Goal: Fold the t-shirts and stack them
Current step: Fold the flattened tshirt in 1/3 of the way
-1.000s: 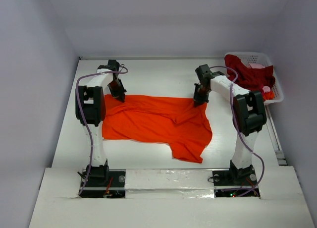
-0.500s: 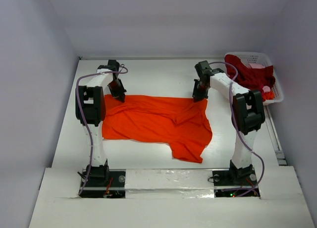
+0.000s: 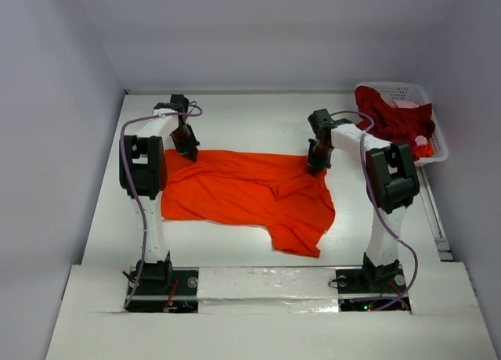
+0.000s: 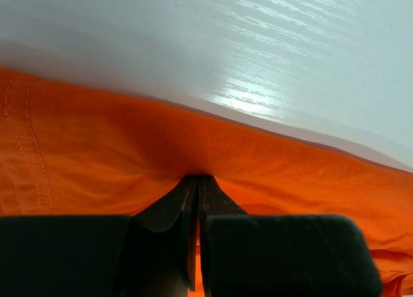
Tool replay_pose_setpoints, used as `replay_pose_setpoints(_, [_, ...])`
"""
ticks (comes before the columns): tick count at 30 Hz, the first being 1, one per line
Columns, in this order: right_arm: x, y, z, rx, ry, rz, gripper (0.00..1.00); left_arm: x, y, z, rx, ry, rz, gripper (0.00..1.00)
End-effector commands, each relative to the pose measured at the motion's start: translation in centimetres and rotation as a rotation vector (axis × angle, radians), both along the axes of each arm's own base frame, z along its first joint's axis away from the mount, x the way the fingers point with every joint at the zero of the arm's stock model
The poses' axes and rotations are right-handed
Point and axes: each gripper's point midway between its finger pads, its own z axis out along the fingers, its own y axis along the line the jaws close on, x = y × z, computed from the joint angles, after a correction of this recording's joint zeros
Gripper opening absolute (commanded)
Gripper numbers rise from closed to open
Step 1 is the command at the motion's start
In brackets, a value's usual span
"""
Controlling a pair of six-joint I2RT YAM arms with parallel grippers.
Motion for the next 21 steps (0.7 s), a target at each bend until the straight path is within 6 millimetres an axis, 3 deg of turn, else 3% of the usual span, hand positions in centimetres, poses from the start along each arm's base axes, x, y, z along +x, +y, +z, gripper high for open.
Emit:
replay_pose_setpoints(1, [0.3,0.1,0.2,0.016,-0.021,-0.021,0.00,0.9,0.3,1.1,0.003,-0.039,-0.001,0.00])
replay_pose_setpoints(4, [0.4,0.1,-1.5,0.003,0.026,-0.028,0.00,0.8,0.2,1.2,-0.003,-0.041,-0.002,0.00])
replay_pose_setpoints(13, [4.7,0.5,-1.8,0.004,0.034,-0.073,0.00,1.2,-0.1,0.9,-0.018,-0.040,-0.001,0.00])
replay_pose_setpoints(21, [7.8,-1.2,-0.4,-0.013,0.000,-0.122,0.00,2.4,-0.2,0.9,-0.018,-0.050,0.004,0.00])
